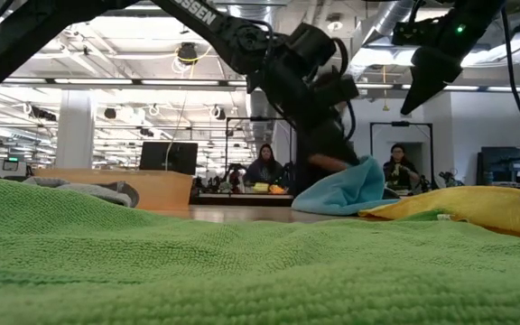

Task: Fold microfiber towels
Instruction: Fold the blue microfiber cloth

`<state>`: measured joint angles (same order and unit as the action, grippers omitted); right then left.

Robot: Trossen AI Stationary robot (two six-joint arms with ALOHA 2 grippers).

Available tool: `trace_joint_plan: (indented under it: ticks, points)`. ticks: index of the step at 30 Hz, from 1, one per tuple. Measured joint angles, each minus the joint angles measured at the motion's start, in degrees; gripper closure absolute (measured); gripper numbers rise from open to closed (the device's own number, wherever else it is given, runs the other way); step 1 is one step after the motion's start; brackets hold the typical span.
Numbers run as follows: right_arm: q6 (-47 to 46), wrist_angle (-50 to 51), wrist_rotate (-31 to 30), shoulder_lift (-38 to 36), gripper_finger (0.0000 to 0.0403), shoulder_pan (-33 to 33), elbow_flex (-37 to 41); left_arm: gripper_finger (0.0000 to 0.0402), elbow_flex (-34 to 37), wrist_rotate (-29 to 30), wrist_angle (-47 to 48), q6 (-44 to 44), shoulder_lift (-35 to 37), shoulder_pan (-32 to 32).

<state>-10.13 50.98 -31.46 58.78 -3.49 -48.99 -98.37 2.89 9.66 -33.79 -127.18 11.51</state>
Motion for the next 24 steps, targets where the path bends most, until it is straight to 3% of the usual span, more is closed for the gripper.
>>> trace_joint_plan:
  ticks: [5, 11, 15, 24]
  points:
    - [-0.7, 0.0, 0.0, 0.0, 0.0226, 0.0, 0.0, 0.0267, -2.9, -3.5, 6.7, 0.9, 0.0, 0.0]
    - [-5.3, 0.0, 0.1, 0.0, 0.0226, 0.0, 0.0, 0.0267, -7.1, 4.3, 13.3, 2.1, 0.1, 0.1]
    - [-9.5, -0.3, 0.1, 0.0, 0.0226, 0.0, 0.0, 0.0267, -9.3, 4.5, 20.2, 4.0, 1.3, 0.8]
    - [-8.3, -6.0, 4.7, 0.0, 0.0226, 0.0, 0.7, 0.0267, -9.5, -15.3, 36.6, 9.1, 6.0, 6.5]
